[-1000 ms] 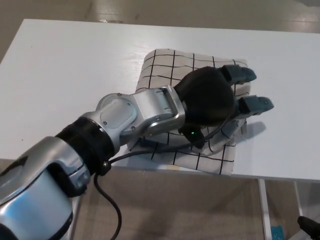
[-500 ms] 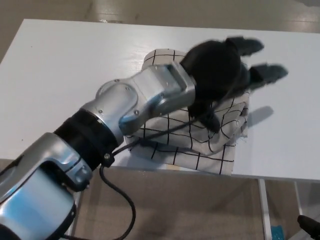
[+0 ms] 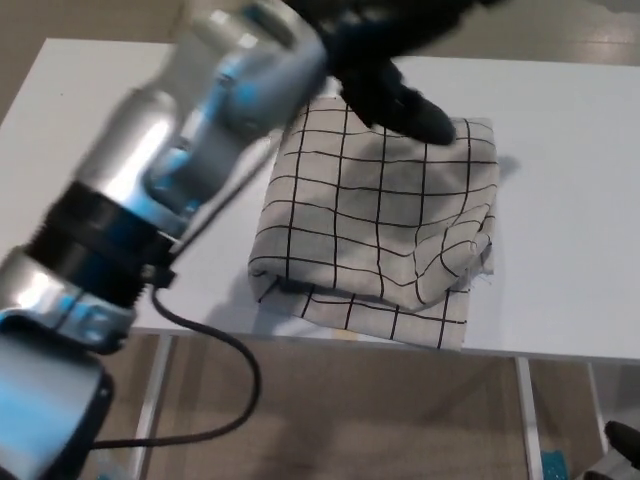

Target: Use the left hand to fold a white towel with checkered patterns in half.

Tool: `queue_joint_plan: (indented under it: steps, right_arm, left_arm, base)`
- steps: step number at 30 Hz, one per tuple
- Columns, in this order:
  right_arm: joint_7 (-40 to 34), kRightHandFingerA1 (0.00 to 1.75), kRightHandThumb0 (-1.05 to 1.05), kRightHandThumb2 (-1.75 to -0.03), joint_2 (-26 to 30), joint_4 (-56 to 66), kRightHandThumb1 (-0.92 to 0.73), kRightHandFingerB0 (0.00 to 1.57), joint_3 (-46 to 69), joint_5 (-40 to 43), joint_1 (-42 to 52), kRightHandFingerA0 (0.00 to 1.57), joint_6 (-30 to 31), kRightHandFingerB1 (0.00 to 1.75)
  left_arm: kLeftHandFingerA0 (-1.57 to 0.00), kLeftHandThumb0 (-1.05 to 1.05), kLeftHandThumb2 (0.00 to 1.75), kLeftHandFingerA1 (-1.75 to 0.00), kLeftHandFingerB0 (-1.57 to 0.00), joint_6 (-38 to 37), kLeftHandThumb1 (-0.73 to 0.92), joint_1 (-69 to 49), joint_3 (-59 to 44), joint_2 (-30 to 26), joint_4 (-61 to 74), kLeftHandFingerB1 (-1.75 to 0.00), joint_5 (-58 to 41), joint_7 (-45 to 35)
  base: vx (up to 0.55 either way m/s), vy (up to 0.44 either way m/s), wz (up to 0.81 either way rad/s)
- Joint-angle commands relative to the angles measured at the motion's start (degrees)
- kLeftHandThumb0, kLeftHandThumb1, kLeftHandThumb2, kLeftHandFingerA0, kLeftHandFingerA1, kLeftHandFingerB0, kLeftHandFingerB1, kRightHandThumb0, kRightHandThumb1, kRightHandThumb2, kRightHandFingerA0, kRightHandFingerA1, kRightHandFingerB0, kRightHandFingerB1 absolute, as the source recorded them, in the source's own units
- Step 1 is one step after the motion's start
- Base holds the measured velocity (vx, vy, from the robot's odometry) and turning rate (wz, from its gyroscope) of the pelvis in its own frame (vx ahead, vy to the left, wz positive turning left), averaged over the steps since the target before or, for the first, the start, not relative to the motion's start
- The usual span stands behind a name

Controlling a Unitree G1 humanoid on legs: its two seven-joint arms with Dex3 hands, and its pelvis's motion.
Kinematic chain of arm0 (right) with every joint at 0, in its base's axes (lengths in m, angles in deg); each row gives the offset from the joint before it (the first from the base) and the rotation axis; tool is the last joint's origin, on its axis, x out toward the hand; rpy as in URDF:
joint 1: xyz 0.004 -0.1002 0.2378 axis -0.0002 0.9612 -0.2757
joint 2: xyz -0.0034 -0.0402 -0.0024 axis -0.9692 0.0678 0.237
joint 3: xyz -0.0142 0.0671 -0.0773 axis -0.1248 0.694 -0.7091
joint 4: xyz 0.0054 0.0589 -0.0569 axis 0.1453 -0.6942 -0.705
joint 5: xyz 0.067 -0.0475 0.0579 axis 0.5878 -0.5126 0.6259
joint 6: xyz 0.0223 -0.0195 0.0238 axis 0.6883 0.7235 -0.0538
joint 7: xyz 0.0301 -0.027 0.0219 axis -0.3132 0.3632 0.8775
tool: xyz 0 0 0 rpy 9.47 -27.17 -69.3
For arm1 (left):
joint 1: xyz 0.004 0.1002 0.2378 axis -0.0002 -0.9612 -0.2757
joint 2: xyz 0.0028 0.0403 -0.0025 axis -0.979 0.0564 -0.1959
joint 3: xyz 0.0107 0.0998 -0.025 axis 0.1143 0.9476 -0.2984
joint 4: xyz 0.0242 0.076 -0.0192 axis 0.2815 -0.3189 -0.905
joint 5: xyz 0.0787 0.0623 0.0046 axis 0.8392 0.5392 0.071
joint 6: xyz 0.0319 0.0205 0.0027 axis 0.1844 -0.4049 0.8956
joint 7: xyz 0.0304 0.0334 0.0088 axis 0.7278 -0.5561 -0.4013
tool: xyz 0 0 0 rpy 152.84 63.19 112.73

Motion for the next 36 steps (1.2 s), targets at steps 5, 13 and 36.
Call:
queue_joint_plan:
  steps: [5,13,36]
  right_arm:
    - [-5.29,0.58,-0.26,-0.56,1.29,12.8,-0.54,0.54,10.49,8.25,0.33,0.53,8.68,0.49]
    - [-4.62,0.58,-0.28,-0.56,2.4,12.56,-0.53,0.51,12.2,7.92,-1.44,0.51,7.37,0.47]
    - [-2.73,0.54,-0.26,-0.56,0.99,12.58,-0.55,0.42,12.47,7.26,-0.53,0.45,6.54,0.46]
  left_arm:
    - [0.0,-0.36,0.87,-0.48,0.0,18.81,0.25,-30.39,-41.16,-17.26,39.53,-0.47,-61.07,-28.54]
    - [-0.18,-0.55,0.69,-0.37,-0.26,23.63,0.43,-55.16,-58.63,-15.57,44.29,-0.39,-82.56,-36.57]
    - [-0.17,-0.5,0.63,-0.36,-0.28,38.09,0.39,-79.86,-63.14,-22.79,26.08,-0.37,-81.53,-74.84]
  base:
    - [0.0,0.0,0.0]
    - [0.0,0.0,0.0]
    - [0.0,0.0,0.0]
